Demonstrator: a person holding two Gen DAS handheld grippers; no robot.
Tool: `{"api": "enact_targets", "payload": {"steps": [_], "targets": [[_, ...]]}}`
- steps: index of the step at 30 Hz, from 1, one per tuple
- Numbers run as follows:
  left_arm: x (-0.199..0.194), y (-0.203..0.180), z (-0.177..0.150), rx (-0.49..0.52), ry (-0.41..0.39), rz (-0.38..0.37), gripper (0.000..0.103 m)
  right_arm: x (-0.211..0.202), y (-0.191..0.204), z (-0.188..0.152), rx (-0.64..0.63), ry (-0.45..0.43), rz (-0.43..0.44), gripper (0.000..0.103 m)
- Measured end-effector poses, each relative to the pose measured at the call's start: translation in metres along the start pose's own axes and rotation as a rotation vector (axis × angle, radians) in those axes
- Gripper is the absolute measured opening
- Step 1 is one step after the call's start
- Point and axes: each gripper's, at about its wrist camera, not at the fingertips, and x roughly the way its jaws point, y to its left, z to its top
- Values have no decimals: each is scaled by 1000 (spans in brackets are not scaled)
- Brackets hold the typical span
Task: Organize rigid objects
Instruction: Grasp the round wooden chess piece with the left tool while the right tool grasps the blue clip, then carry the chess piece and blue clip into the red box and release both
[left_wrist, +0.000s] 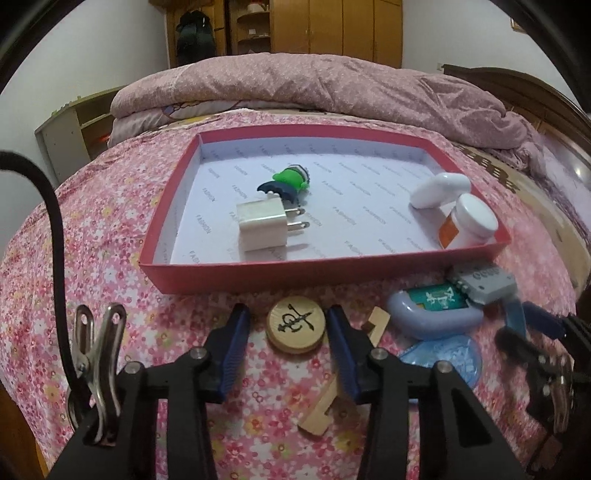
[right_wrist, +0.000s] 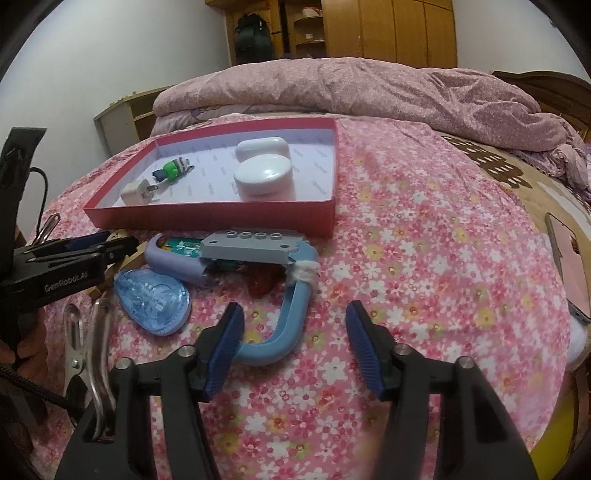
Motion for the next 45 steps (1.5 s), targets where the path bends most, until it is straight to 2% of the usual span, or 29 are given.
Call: {"api": "enact_targets", "payload": {"steps": [3, 5, 6, 7, 13, 21, 35, 45], "targets": [[0, 0, -1, 0, -3, -10, 43, -1, -2, 0, 15, -2, -41, 37], [-1, 2, -1, -2, -7, -18, 36, -2, -5, 0, 33, -4, -51, 29], [-2, 3, -2, -3, -8, -23, 33, -2, -8, 0, 47, -6, -51, 21], [-3, 4, -2, -6, -6, -32, 33, -3, -11, -1, 59, -8, -43, 20], [-11, 15, -1, -41, 1, -90, 33, -6, -22, -2, 114, -24, 26, 19], [-32, 23, 9, -49, -51, -107, 33, -12, -13, -3, 95, -43, 47, 19], [-31, 38, 53, -35, -120, -76, 33, -20, -6, 0, 85, -54, 71, 19], [2, 39, 82, -19, -81, -46, 33, -33, -7, 12, 75, -93, 67, 19]]}}
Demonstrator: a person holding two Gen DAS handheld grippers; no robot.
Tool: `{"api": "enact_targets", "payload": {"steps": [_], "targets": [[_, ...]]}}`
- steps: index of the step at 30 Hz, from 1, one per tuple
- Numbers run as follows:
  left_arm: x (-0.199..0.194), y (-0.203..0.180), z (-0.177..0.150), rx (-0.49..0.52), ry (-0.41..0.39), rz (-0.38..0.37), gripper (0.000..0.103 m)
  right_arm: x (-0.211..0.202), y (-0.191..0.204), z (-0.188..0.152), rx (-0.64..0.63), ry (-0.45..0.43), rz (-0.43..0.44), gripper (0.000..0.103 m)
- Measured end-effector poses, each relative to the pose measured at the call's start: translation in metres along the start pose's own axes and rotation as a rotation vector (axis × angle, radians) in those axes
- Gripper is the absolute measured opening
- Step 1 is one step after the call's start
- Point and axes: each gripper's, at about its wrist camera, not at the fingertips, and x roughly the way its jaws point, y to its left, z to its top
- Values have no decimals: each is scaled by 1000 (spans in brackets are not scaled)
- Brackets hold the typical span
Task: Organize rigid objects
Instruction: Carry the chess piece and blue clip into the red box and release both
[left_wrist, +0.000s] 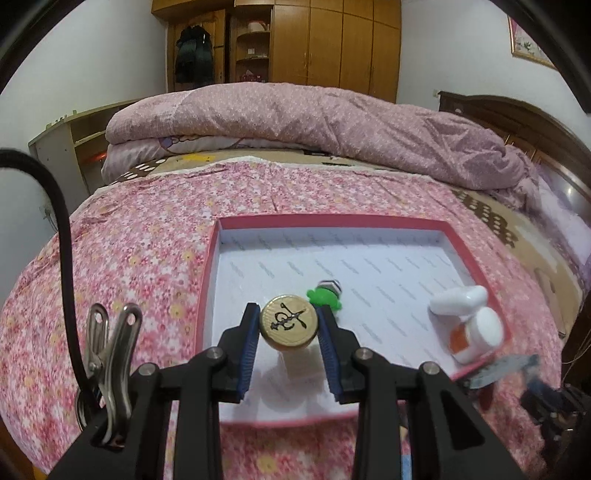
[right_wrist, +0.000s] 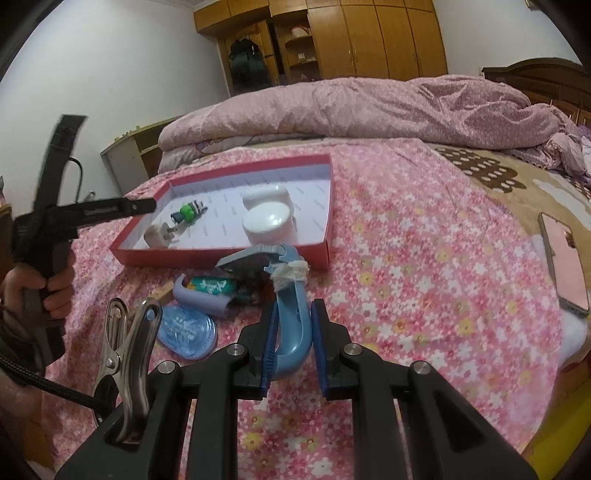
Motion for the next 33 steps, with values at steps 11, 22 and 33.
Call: {"api": "enact_targets", "payload": {"steps": [11, 22, 33], "targets": [[35, 9, -3, -31, 52, 24, 33, 4, 3, 19, -30, -41, 27, 19], [38, 13, -4, -76, 63, 34, 33, 39, -12, 68, -72, -55, 29, 19], [37, 15, -6, -89, 68, 16, 33, 85, -14, 100, -34, -2, 68, 19]]}}
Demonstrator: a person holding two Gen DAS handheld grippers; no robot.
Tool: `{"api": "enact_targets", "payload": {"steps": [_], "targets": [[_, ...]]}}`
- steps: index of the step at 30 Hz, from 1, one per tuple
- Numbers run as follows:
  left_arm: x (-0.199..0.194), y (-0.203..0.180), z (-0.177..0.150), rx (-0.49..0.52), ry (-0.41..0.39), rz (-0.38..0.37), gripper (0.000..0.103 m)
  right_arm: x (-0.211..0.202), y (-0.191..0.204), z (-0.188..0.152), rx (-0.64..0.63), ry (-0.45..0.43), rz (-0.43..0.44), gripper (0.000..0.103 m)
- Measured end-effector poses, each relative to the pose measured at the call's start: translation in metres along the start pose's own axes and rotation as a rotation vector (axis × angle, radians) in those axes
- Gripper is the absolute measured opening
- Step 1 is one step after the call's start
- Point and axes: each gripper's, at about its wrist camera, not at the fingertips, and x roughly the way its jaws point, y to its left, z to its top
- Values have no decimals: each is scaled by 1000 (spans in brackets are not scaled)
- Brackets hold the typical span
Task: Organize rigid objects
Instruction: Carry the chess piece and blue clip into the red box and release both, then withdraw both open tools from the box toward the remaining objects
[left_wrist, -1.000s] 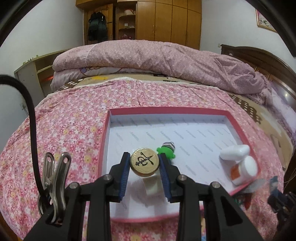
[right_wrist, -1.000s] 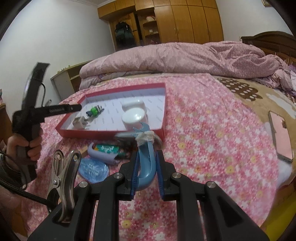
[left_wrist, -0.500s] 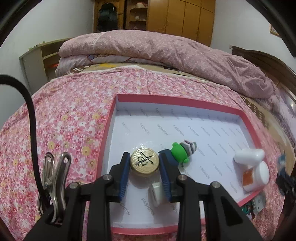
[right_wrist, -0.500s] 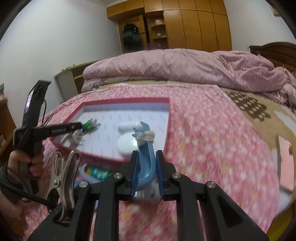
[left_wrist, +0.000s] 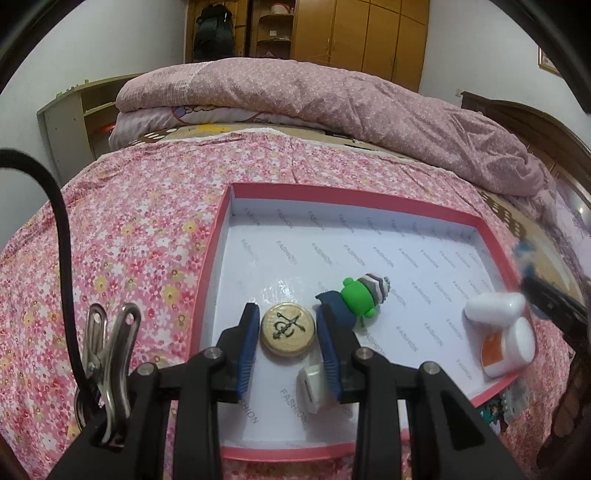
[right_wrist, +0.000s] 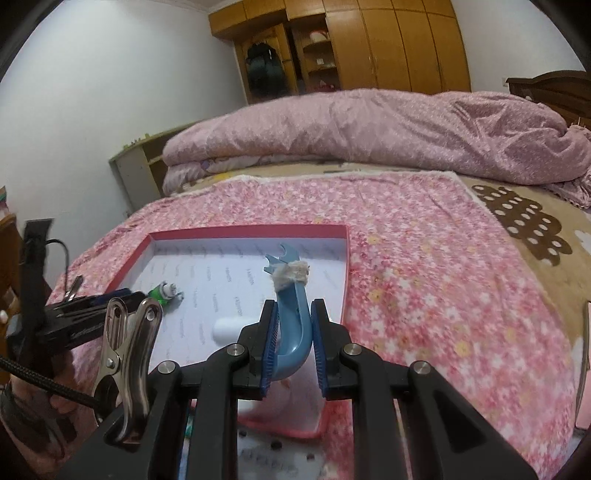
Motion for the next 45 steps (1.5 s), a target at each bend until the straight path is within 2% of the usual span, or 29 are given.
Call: {"api": "enact_targets", "payload": {"steps": [7, 15, 17, 19, 20, 25, 33, 45], "targets": [[0, 0, -2, 16, -3, 24, 33, 24, -2, 7, 30, 37, -2, 19], [3, -5, -4, 47, -10, 70, 35, 32, -5, 6, 48, 55, 7, 19], [3, -7, -4, 53, -8, 67, 41, 29, -3, 5, 35, 42, 3, 22], [2, -9, -4, 64, -4, 62, 47, 28, 0, 4, 22, 31, -4, 30], [1, -11, -4, 70, -8, 67, 49, 27, 1, 4, 20, 25, -3, 31], [-11, -11, -2, 72, -36, 95, 55, 18, 4, 5, 13, 5, 3, 39], [-35, -2, 1, 29, -57, 85, 57, -3, 5, -1, 10, -7, -16, 49], [-64, 1, -19, 21, -39, 76, 57, -38, 12, -24, 15, 13, -11, 49]]}}
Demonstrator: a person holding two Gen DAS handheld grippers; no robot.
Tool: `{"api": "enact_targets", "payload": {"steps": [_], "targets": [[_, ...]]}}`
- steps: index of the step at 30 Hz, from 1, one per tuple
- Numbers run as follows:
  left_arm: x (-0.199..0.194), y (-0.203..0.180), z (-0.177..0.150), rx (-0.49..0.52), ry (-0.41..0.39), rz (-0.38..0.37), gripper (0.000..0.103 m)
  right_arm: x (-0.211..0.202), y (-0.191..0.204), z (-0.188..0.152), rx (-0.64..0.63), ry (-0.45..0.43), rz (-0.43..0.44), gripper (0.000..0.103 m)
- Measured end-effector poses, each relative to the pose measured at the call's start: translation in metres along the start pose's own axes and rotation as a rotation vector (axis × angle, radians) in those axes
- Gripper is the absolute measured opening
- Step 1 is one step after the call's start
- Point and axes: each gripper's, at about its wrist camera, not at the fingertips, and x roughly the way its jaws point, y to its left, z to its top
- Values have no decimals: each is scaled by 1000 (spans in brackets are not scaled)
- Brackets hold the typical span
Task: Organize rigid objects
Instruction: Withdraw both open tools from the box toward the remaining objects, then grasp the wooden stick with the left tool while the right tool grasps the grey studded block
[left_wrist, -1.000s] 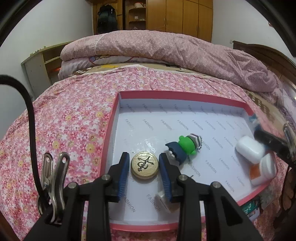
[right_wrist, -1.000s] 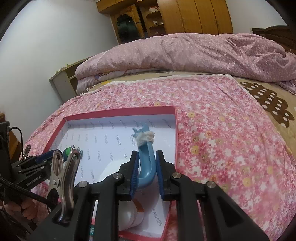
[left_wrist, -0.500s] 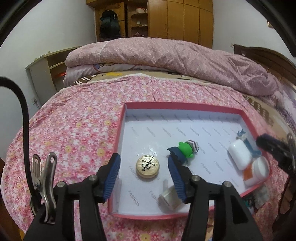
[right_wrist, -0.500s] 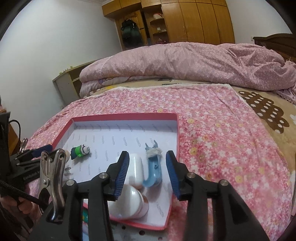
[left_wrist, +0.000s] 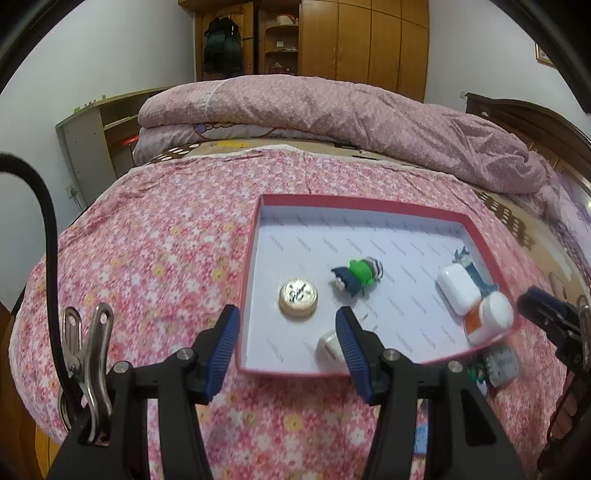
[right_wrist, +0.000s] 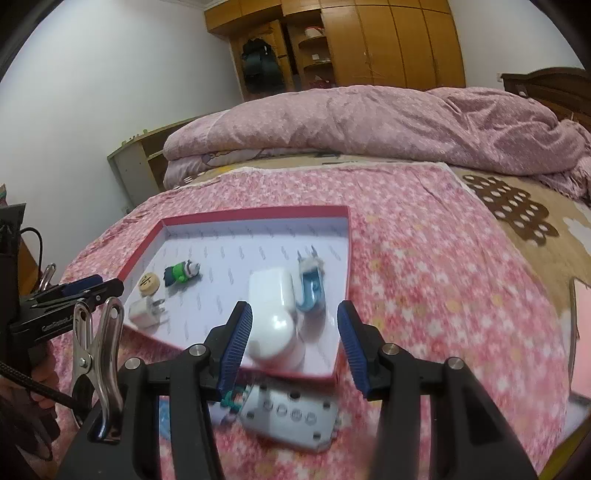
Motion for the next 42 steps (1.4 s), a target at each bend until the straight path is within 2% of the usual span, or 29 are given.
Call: {"api": "enact_targets", "payload": {"steps": [11, 20, 26, 35, 38, 42], "targets": [[-23, -8, -28, 30, 20, -17, 57, -30, -2, -35, 42, 31, -3, 49], [-19, -26, -54, 83, 82, -53, 57, -23, -4, -62, 46, 91, -18, 49], [-15, -29, -70, 101, 116, -73, 57, -19, -3, -69, 24, 91, -38, 49], [-21, -39, -83, 154, 107, -139, 57, -11, -1, -80, 16, 110, -27, 49], [-15, -43, -86, 179, 117, -85, 57, -10, -2, -81, 13, 107, -28, 49], [-9, -32, -86, 147, 114, -16, 57, -11, -1, -81, 12, 104, -28, 50]]}}
